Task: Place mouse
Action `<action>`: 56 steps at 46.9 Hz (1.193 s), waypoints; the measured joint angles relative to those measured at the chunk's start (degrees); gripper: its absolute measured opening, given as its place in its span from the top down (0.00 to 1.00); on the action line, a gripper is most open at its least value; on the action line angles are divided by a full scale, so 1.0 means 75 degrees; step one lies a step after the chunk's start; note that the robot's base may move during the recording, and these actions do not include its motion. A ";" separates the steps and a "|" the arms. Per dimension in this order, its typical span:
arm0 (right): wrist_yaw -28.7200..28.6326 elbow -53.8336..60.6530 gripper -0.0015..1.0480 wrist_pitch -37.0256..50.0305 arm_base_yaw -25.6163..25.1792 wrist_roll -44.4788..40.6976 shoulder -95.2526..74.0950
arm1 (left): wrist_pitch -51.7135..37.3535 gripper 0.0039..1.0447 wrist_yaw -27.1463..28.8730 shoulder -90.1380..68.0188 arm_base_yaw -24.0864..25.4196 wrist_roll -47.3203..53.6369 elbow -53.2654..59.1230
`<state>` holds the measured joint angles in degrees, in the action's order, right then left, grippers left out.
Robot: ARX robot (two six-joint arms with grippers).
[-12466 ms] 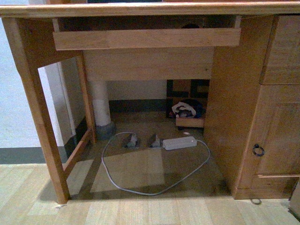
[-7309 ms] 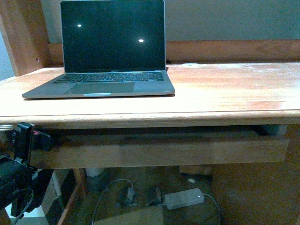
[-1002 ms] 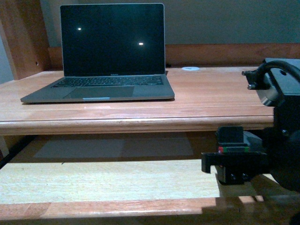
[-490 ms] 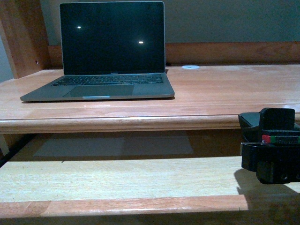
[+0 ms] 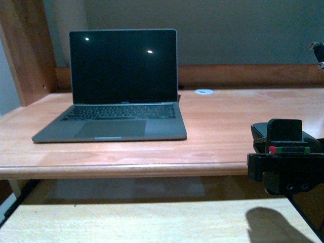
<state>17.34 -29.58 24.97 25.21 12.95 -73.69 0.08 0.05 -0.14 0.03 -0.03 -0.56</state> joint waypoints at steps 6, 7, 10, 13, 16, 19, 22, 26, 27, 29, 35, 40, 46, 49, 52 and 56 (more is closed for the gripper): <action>0.0003 -0.0306 0.39 0.0172 -0.0105 -0.0003 -0.0382 | 0.0003 0.06 0.0003 0.0000 0.0003 -0.0003 0.0000; 0.0009 -0.0364 0.39 0.0213 -0.0122 -0.0009 -0.0466 | 0.0003 0.06 0.0003 0.0000 0.0003 0.0000 0.0000; 0.0052 -0.0632 0.39 0.0323 -0.0163 -0.0012 -0.0833 | 0.0006 0.06 0.0000 0.0000 0.0003 0.0000 0.0000; 0.0026 -0.1378 0.39 0.0463 -0.0248 -0.0017 -0.1746 | 0.0003 0.06 0.0003 0.0000 0.0003 0.0000 0.0000; 0.0076 -0.1737 0.39 0.0621 -0.0265 -0.0090 -0.2212 | 0.0012 0.06 0.0003 0.0000 0.0003 0.0000 0.0000; 0.0230 -0.2034 0.39 0.0682 -0.0274 -0.0143 -0.2617 | 0.0009 0.06 0.0000 0.0000 0.0003 0.0000 0.0000; 0.0265 -0.2116 0.39 0.0679 -0.0289 -0.0192 -0.2777 | 0.0009 0.06 0.0003 0.0000 0.0003 0.0000 0.0000; 0.0321 -0.2087 0.40 0.0603 -0.0294 -0.0224 -0.2801 | 0.0012 0.06 0.0000 0.0000 0.0003 0.0000 0.0000; 0.0323 -0.2087 0.40 0.0664 -0.0294 -0.0224 -0.2801 | 0.0009 0.06 0.0000 0.0000 0.0003 -0.0003 0.0000; 0.0329 -0.2092 0.40 0.0682 -0.0294 -0.0227 -0.2792 | 0.0009 0.06 0.0000 0.0000 0.0000 0.0000 0.0000; 0.0332 -0.2092 0.40 0.0647 -0.0294 -0.0227 -0.2792 | 0.0012 0.06 0.0006 0.0000 0.0003 0.0000 0.0000; 0.0195 -0.2136 0.40 0.0656 -0.0393 -0.0187 -0.2914 | 0.0009 0.06 0.0000 0.0000 0.0003 0.0000 0.0000; 0.0187 -0.2477 0.40 0.0609 -0.0705 -0.0178 -0.3512 | 0.0009 0.06 0.0000 0.0000 0.0003 0.0000 0.0000; 0.0184 -0.2620 0.40 0.0600 -0.0866 -0.0184 -0.3815 | 0.0012 0.06 0.0003 0.0000 0.0003 0.0000 0.0000; 0.0166 -0.2801 0.40 0.0510 -0.1040 -0.0187 -0.4173 | 0.0012 0.06 0.0003 0.0000 0.0003 0.0000 0.0000; 0.0026 -0.3104 0.40 0.0382 -0.1247 -0.0166 -0.4491 | 0.0009 0.06 0.0003 0.0000 0.0003 -0.0003 0.0000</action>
<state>17.54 -52.86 27.83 15.86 11.70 -107.37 0.14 0.08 -0.14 0.05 -0.05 -0.56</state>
